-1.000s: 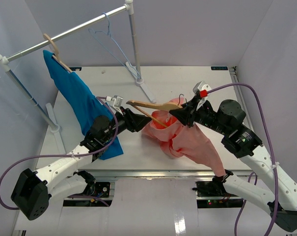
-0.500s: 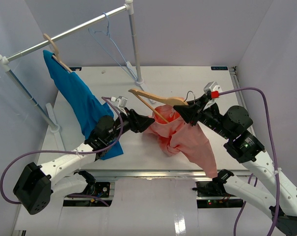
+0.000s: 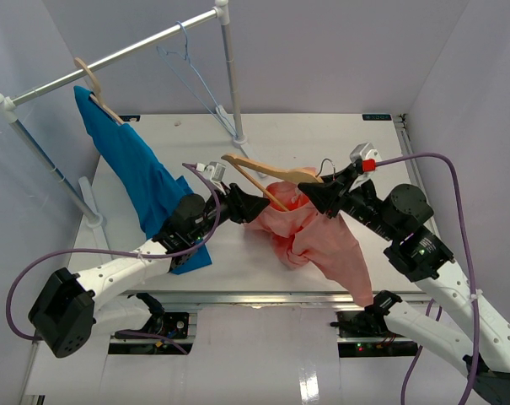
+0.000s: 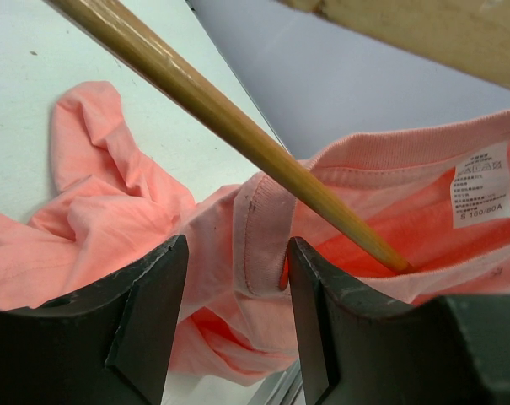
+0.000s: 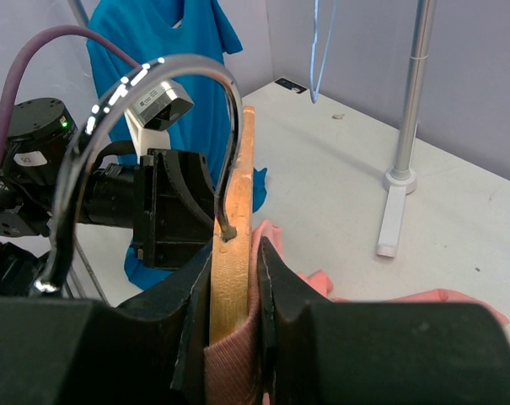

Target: Place the t-shirt on the hanger

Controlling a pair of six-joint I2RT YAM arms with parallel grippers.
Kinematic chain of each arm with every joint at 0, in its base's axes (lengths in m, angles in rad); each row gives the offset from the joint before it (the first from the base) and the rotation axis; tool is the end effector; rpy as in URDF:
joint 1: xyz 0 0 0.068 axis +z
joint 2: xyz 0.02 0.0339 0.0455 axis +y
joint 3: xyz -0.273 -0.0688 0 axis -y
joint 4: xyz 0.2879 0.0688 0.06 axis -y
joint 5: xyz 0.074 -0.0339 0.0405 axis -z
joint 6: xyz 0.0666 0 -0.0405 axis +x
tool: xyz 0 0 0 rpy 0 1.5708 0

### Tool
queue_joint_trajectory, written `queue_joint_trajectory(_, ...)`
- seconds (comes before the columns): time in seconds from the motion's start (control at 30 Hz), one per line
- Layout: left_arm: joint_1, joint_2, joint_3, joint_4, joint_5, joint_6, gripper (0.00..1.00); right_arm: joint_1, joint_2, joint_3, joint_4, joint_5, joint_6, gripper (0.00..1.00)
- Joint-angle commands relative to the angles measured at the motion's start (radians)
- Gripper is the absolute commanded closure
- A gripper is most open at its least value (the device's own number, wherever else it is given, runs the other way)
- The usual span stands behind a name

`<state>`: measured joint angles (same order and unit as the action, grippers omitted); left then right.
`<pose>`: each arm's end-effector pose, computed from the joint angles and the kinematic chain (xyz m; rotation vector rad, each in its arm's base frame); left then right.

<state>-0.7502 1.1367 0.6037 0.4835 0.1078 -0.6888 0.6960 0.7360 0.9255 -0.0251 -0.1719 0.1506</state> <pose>0.2319 -0.2259 0.2596 0.1440 1.7518 -1.1722 0.1668 0.1542 0.4328 -0.5332 1.3586 0.8176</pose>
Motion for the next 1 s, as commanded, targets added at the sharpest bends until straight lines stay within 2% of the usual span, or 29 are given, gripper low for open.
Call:
queue_joint_trajectory(0.0, -0.006, -0.022, 0.014, 0.018, -0.048, -0.006, 0.39, 0.000, -0.019, -0.007, 0.093, 0.020, 0.001, 0.92)
queue_joint_trajectory(0.3, -0.015, 0.025, 0.053, 0.012, -0.052, -0.012, 0.40, 0.000, -0.012, -0.018, 0.105, 0.022, 0.008, 0.92)
queue_joint_trajectory(0.4, -0.015, 0.032, 0.050, 0.023, -0.062, -0.012, 0.43, 0.000, -0.014, -0.021, 0.107, 0.022, 0.008, 0.92)
queue_joint_trajectory(0.47, -0.017, 0.044, 0.049, 0.029, -0.053, -0.013, 0.59, 0.000, -0.017, -0.027, 0.109, 0.023, 0.009, 0.92)
queue_joint_trajectory(0.57, -0.015, 0.063, 0.059, 0.007, -0.075, -0.021, 0.93, 0.000, -0.024, -0.030, 0.103, 0.041, 0.000, 0.92)
queue_joint_trajectory(0.6, -0.016, 0.063, 0.061, -0.008, -0.103, -0.025, 0.97, 0.000, -0.029, -0.027, 0.093, 0.053, -0.008, 0.92)
queue_joint_trajectory(0.8, -0.002, 0.007, 0.089, -0.120, -0.253, -0.038, 1.00, -0.001, -0.103, -0.016, -0.003, 0.130, -0.072, 0.92)
queue_joint_trajectory(0.97, 0.059, -0.025, 0.170, -0.247, -0.293, -0.053, 1.00, 0.000, -0.174, -0.025, -0.067, 0.115, -0.103, 0.92)
